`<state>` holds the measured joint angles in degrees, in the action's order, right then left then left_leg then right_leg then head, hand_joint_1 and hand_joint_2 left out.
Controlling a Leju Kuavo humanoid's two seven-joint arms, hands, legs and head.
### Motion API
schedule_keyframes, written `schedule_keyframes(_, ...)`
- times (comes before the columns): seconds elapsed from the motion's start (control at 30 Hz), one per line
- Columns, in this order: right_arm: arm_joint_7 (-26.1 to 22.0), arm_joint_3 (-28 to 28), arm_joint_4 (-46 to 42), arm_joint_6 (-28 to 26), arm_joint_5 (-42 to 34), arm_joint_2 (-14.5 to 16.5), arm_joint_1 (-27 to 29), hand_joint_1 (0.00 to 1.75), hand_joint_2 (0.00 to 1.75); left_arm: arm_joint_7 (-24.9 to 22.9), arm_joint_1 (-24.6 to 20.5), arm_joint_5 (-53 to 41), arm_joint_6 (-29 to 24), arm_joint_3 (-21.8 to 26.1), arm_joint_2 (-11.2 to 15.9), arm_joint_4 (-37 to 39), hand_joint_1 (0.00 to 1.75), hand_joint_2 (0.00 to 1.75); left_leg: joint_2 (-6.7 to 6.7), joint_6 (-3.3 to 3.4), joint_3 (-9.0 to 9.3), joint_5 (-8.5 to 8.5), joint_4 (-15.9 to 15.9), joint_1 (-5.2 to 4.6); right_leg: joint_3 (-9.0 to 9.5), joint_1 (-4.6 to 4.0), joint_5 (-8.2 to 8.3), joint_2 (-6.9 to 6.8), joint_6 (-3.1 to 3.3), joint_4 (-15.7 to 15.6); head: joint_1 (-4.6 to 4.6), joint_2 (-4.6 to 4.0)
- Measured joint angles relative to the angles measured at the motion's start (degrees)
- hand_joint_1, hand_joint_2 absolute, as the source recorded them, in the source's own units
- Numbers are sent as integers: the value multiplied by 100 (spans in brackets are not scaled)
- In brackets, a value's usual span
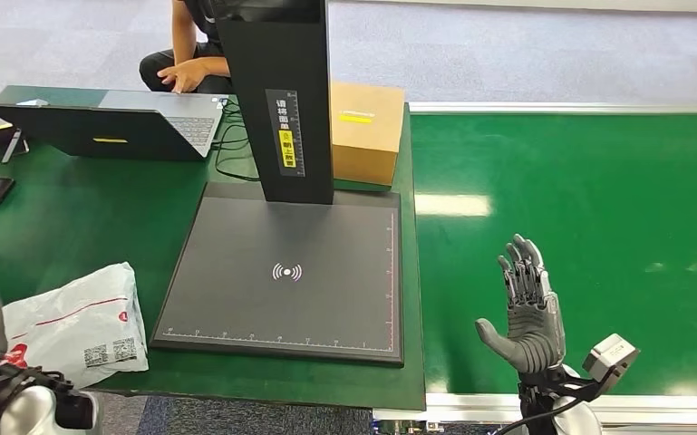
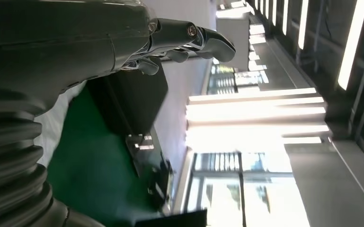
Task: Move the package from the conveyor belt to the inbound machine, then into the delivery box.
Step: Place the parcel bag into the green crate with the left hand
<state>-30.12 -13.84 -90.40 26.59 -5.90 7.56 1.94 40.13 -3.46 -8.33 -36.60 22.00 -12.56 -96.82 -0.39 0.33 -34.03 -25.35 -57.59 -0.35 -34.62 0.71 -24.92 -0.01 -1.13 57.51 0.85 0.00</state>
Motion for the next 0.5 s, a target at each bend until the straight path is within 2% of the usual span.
schedule_keyframes(0.1, 1, 0, 3, 48, 3, 0, -7, 0, 175, -1, 30, 68, 731, -615, 95, 52, 0, 175, -1, 0, -1, 0, 0, -1, 2, 1, 0, -1, -1, 0, -1, 0)
schedule_keyframes(0.33, -12, 16, 109, 164, 44, -1, -145, 0, 175, -144, 19, 185, 4077, -1559, 146, 660, 0, 175, 1, 0, 0, 0, 0, -2, 2, 3, 3, 2, -3, 0, -2, 0)
schedule_keyframes(0.4, -19, 31, 170, 178, 62, -7, -197, 0, 175, -236, 10, 138, 4690, -1724, 169, 853, 0, 175, 1, 0, 0, 0, 0, -2, 2, 2, 3, 2, -3, 0, -1, 0)
schedule_keyframes(0.5, -36, 61, 271, 197, 86, -24, -254, 0, 175, -352, -3, -182, 5211, -1944, 198, 1123, 0, 175, 1, 0, 0, 0, 0, -2, 1, 1, 2, 1, -2, 0, 0, 0)
